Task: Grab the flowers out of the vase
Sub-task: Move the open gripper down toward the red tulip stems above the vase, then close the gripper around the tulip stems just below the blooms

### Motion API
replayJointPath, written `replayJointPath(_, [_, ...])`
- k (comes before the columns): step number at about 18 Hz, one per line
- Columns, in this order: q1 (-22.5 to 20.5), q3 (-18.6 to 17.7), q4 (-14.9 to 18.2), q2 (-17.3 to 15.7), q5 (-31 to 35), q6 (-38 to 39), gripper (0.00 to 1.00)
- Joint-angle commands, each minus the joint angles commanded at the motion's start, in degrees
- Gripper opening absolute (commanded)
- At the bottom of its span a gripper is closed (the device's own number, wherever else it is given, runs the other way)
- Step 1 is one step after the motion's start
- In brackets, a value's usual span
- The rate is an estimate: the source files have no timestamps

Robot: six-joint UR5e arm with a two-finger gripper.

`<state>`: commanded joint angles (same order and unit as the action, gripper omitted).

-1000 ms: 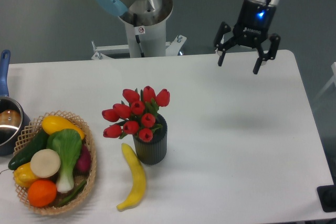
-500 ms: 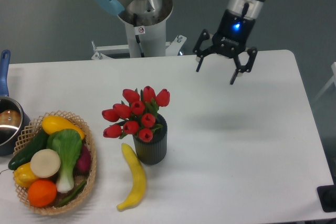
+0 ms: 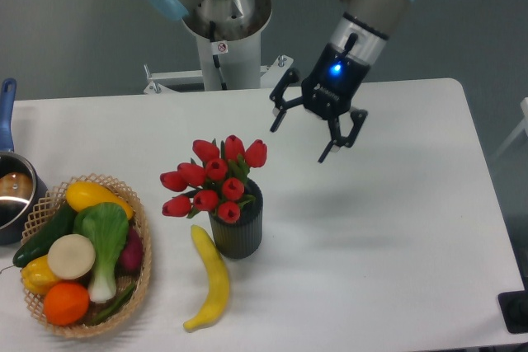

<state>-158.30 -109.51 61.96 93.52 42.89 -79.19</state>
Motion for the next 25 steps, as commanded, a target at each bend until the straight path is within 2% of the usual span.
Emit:
replayJointPath(2, [0.88,0.09,-0.61,0.09,-0.7,-0.44,1.0])
replayJointPath(6, [2.46,-1.32,-4.48,1.49,-1.66,-3.95,1.0])
replayJointPath(11, [3.96,-1.05,-6.33,2.99,-4.74,-4.04,1.0])
replayJointPath(18, [5.37,-0.88,-8.26,5.45,-6.15,-4.04,1.0])
replayJointPath(25, [6.86,-0.35,-8.35,7.2,-7.91,-4.04,1.0])
